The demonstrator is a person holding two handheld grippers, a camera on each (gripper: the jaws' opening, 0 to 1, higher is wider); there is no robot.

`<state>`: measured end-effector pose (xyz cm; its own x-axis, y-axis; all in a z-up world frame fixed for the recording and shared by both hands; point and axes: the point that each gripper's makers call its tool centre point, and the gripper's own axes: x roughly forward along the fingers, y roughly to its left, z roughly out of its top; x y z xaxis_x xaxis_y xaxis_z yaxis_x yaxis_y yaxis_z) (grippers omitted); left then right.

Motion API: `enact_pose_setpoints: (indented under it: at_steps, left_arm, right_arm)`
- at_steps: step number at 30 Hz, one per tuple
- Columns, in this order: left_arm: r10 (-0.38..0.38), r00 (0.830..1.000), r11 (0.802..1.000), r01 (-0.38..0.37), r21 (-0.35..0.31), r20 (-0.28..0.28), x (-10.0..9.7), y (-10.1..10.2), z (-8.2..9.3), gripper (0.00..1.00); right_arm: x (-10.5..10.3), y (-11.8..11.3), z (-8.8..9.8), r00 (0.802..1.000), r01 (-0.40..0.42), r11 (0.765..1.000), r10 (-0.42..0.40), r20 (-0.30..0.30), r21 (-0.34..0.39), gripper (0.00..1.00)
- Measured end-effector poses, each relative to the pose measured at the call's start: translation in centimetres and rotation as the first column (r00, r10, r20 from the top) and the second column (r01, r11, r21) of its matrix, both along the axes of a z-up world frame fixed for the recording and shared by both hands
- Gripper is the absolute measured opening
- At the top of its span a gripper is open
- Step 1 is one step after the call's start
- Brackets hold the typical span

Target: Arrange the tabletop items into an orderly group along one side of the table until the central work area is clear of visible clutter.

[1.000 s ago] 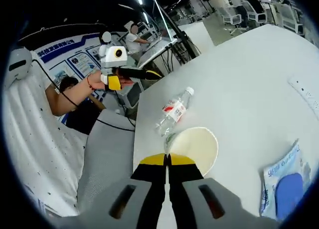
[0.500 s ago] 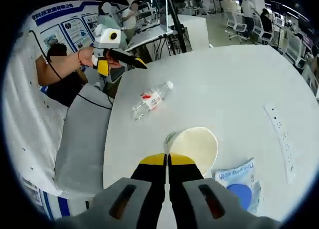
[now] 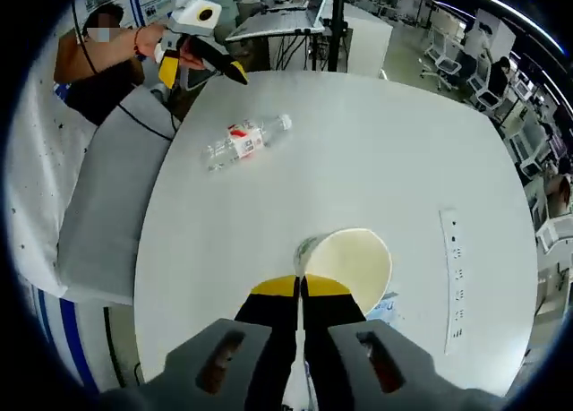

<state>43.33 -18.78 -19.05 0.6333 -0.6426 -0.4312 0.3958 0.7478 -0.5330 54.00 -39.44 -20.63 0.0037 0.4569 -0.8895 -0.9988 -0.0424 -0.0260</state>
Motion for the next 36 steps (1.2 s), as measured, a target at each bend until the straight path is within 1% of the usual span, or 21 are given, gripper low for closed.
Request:
enact_pose_setpoints:
  at_steps: [3,5,8,11,13,17,23,28,33,36]
  left_arm:
    - [0.003,1.000,1.000,-0.003,0.002,0.000,-0.2,0.3,-0.1,0.86]
    - [0.005,1.000,1.000,-0.005,0.003,0.001,-0.2,0.4,-0.1,0.86]
    - [0.010,1.000,1.000,-0.010,0.003,-0.001,-0.2,0.6,-0.3,0.86]
    - [0.015,1.000,1.000,-0.015,0.000,-0.003,-0.2,0.7,-0.4,0.86]
    - [0.018,1.000,1.000,-0.018,-0.004,-0.004,-0.2,0.8,-0.5,0.86]
    - [0.022,1.000,1.000,-0.022,-0.006,-0.006,-0.1,0.8,-0.7,0.86]
    - [0.023,1.000,1.000,-0.023,-0.010,-0.010,0.0,0.7,-1.0,0.86]
    - [0.024,1.000,1.000,-0.025,-0.012,-0.013,-0.1,0.5,-1.2,0.86]
    - [0.026,0.999,1.000,-0.026,-0.014,-0.018,-0.2,0.5,-1.3,0.86]
    - [0.027,0.999,1.000,-0.027,-0.015,-0.022,-0.3,0.5,-1.5,0.86]
  right_arm:
    - [0.8,-0.3,-0.4,0.999,-0.021,0.999,0.023,0.038,-0.032,0.00]
    - [1.1,-0.4,-0.7,0.998,-0.032,0.998,0.035,0.044,-0.050,0.00]
    - [1.6,-0.5,-1.0,0.995,-0.056,0.996,0.062,0.073,-0.076,0.00]
    - [2.0,-0.3,-1.4,0.993,-0.068,0.994,0.076,0.090,-0.088,0.00]
    - [2.2,-0.3,-1.9,0.992,-0.078,0.992,0.088,0.094,-0.100,0.00]
    - [2.7,-0.7,-3.0,0.984,-0.109,0.984,0.128,0.126,-0.144,0.00]
    - [3.1,-0.9,-4.0,0.979,-0.119,0.980,0.142,0.145,-0.162,0.00]
    - [3.3,-0.9,-4.9,0.980,-0.124,0.978,0.148,0.134,-0.167,0.00]
    - [3.8,-0.9,-5.6,0.977,-0.130,0.975,0.158,0.144,-0.182,0.00]
    - [3.8,-0.8,-6.0,0.978,-0.132,0.975,0.158,0.134,-0.180,0.00]
